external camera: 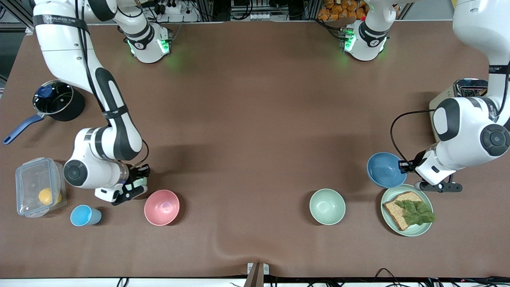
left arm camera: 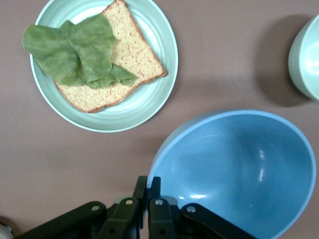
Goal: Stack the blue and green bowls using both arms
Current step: 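Lift the green bowl with the right gripper and carry it toward the table middle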
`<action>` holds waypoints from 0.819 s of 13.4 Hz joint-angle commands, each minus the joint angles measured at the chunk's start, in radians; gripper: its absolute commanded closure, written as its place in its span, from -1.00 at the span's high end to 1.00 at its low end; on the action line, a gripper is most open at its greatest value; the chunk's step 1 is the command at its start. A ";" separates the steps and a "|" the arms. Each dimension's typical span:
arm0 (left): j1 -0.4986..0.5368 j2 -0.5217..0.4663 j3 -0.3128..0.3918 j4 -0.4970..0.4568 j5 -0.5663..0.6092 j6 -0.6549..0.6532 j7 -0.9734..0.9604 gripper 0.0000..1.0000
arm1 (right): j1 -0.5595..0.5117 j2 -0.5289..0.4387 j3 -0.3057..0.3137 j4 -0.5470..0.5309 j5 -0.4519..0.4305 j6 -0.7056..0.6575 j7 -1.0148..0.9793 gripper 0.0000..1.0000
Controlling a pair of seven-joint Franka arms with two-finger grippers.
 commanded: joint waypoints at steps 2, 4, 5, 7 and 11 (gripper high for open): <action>-0.011 -0.007 -0.001 0.014 0.002 -0.025 0.007 -1.00 | 0.100 -0.073 -0.008 -0.008 -0.071 -0.085 0.153 -1.00; -0.013 0.006 -0.001 0.019 0.002 -0.025 0.002 -1.00 | 0.155 -0.110 -0.006 -0.006 -0.136 -0.140 0.261 -1.00; -0.013 0.009 -0.001 0.019 0.002 -0.025 0.002 -1.00 | 0.180 -0.121 -0.003 -0.006 -0.136 -0.166 0.315 -1.00; -0.013 0.016 -0.001 0.019 0.004 -0.023 -0.001 -1.00 | 0.258 -0.138 -0.002 0.004 -0.124 -0.189 0.419 -1.00; -0.028 0.022 0.001 0.033 0.008 -0.023 -0.007 -1.00 | 0.448 -0.104 -0.002 0.098 -0.125 -0.169 0.532 -1.00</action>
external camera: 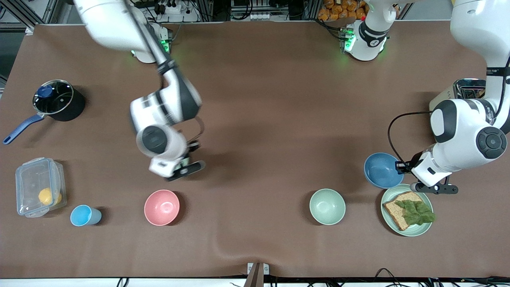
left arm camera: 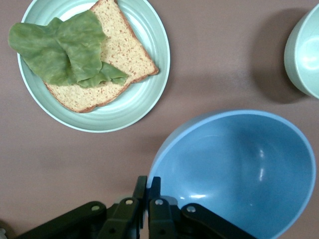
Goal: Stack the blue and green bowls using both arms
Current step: 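Lift the green bowl with the right gripper and carry it toward the table middle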
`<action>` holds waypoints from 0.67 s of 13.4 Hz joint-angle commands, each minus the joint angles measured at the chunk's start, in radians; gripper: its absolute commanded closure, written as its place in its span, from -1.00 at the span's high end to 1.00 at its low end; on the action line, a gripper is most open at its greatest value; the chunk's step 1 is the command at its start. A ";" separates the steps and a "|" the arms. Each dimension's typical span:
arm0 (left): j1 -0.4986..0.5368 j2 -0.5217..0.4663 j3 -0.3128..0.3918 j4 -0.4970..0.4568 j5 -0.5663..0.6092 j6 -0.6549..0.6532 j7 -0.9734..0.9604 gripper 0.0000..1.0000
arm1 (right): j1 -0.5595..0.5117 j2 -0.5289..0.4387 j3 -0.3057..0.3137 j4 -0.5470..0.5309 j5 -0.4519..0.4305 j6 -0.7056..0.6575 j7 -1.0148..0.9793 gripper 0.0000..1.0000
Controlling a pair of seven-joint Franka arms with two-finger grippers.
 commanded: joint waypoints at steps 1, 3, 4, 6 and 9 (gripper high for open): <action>-0.022 0.008 0.001 0.024 0.013 -0.013 -0.007 -1.00 | 0.104 0.021 -0.006 0.051 -0.018 0.035 0.044 -1.00; -0.022 0.015 0.001 0.026 0.013 -0.009 -0.007 -1.00 | 0.194 0.030 -0.007 0.049 -0.018 0.145 0.046 -1.00; -0.022 0.020 0.001 0.026 0.014 -0.006 -0.007 -1.00 | 0.223 0.049 -0.007 0.049 -0.023 0.196 0.044 -1.00; -0.022 0.027 0.001 0.026 0.013 -0.003 -0.007 -1.00 | 0.257 0.098 -0.007 0.061 -0.028 0.328 0.036 -1.00; -0.021 0.035 0.003 0.026 0.015 -0.001 -0.007 -1.00 | 0.292 0.165 -0.007 0.081 -0.032 0.492 0.029 -1.00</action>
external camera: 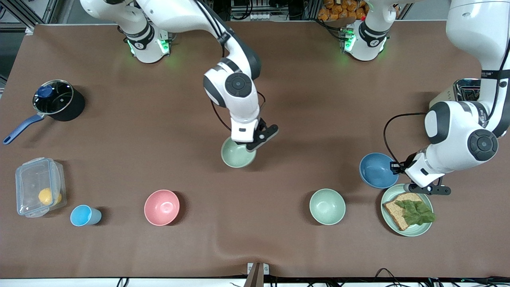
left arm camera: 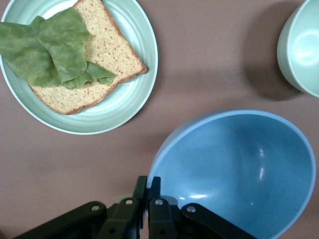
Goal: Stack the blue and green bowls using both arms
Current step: 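Lift the green bowl with the right gripper and carry it toward the table middle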
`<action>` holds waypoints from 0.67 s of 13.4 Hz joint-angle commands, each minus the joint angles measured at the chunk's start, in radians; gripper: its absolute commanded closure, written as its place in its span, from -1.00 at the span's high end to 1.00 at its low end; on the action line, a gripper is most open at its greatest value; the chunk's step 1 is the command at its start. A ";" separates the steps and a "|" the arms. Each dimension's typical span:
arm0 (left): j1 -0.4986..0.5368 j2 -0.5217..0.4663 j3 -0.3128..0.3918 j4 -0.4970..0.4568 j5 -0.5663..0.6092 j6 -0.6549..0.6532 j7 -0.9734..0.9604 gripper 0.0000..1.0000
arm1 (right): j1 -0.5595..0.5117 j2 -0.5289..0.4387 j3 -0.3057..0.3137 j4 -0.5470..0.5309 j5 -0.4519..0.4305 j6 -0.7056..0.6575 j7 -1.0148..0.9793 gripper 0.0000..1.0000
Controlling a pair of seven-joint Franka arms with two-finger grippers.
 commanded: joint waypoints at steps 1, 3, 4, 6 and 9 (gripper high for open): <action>-0.002 0.015 0.002 0.021 0.015 -0.001 -0.007 -1.00 | 0.036 0.087 -0.008 0.076 -0.023 0.092 0.003 -1.00; -0.002 0.018 0.002 0.021 0.015 -0.001 -0.007 -1.00 | 0.058 0.149 -0.008 0.126 -0.026 0.127 0.003 -1.00; -0.002 0.018 0.002 0.021 0.013 -0.001 -0.007 -1.00 | 0.068 0.176 -0.010 0.149 -0.026 0.140 0.005 -1.00; -0.002 0.019 0.002 0.021 0.010 -0.001 -0.008 -1.00 | 0.084 0.204 -0.013 0.165 -0.032 0.148 0.009 -1.00; -0.002 0.018 0.001 0.031 0.005 -0.001 -0.023 -1.00 | 0.084 0.197 -0.013 0.164 -0.021 0.143 0.017 0.99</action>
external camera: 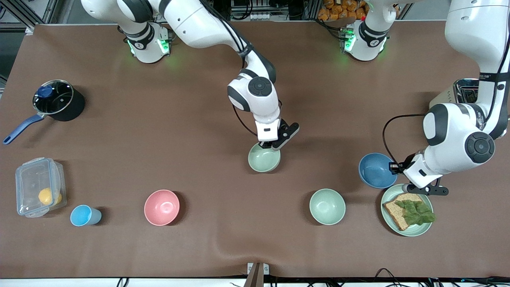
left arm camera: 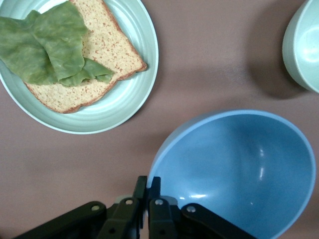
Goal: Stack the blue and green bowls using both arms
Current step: 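Lift the green bowl with the right gripper and carry it toward the table middle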
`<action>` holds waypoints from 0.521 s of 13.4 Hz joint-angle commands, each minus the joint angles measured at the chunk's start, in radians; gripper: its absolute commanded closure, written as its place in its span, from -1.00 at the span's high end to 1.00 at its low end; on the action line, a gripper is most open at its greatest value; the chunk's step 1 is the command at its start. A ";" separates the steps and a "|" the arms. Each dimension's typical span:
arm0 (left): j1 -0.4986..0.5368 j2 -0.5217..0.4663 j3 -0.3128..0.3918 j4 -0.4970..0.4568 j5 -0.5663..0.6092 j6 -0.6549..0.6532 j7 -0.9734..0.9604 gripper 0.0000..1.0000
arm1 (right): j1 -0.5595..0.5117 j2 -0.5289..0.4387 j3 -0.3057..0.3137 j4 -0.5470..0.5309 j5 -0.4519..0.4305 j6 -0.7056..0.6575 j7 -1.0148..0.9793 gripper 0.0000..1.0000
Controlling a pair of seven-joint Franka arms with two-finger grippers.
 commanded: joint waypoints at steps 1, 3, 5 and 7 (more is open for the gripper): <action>-0.004 0.010 0.000 0.034 0.011 -0.003 -0.037 -1.00 | -0.004 -0.004 -0.012 0.038 -0.011 -0.017 0.040 1.00; -0.031 0.006 0.000 0.036 0.007 -0.003 -0.061 -1.00 | -0.007 -0.042 -0.010 0.035 -0.004 -0.046 0.127 1.00; -0.060 -0.003 0.000 0.033 0.008 -0.006 -0.118 -1.00 | -0.007 -0.094 -0.012 0.037 -0.004 -0.144 0.236 1.00; -0.076 -0.037 -0.003 0.036 0.001 -0.038 -0.126 -1.00 | -0.038 -0.156 -0.015 0.033 -0.004 -0.256 0.247 1.00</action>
